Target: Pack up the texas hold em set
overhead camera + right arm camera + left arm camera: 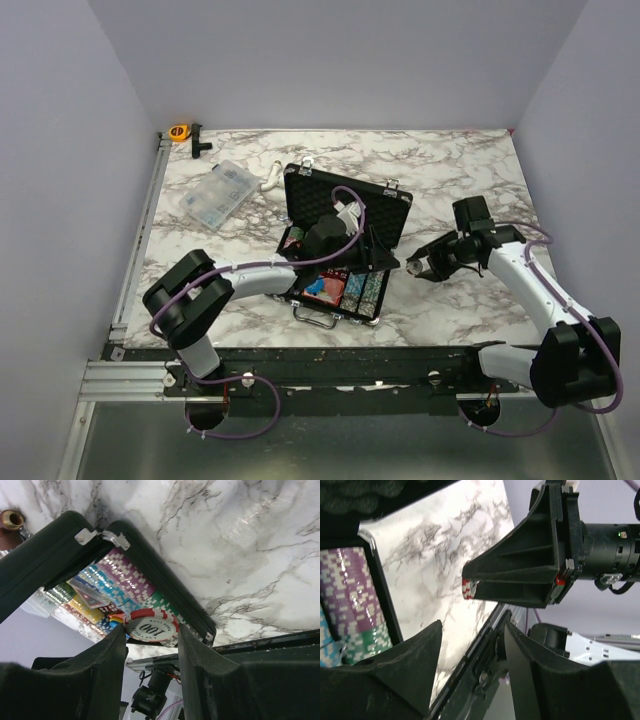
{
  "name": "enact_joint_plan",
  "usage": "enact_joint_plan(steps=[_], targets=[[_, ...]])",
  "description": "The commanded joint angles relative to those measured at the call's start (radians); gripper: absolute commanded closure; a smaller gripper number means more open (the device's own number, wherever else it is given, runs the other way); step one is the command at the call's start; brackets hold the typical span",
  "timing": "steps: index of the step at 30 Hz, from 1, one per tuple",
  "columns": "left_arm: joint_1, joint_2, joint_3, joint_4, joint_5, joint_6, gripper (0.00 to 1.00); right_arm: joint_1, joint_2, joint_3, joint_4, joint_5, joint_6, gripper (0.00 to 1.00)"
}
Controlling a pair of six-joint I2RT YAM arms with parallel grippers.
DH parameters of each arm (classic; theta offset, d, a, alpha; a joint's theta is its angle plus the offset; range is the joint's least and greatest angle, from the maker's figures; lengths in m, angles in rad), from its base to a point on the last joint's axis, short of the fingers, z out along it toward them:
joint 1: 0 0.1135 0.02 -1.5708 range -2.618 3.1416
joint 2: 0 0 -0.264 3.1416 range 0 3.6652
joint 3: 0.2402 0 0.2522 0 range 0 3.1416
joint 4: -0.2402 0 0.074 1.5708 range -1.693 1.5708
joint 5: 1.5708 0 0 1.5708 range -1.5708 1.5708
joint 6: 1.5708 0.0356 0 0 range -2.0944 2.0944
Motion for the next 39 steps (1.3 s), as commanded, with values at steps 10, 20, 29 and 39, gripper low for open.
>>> enact_joint_plan(steps=[10, 20, 29, 39], targets=[[-0.085, 0.070, 0.033, 0.159, -0.259, -0.005, 0.56, 0.006, -0.048, 0.066, -0.010, -0.063, 0.013, 0.99], [-0.096, 0.127, 0.098, 0.138, -0.272, -0.029, 0.63, 0.006, -0.065, 0.053, 0.000, -0.081, 0.018, 0.99], [-0.098, 0.121, 0.119, 0.125, -0.318, -0.006, 0.71, 0.006, -0.078, 0.044, 0.007, -0.085, 0.021, 0.99], [-0.100, 0.097, 0.112, 0.120, -0.341, 0.011, 1.00, 0.006, -0.089, -0.026, 0.138, -0.159, 0.007, 0.96]])
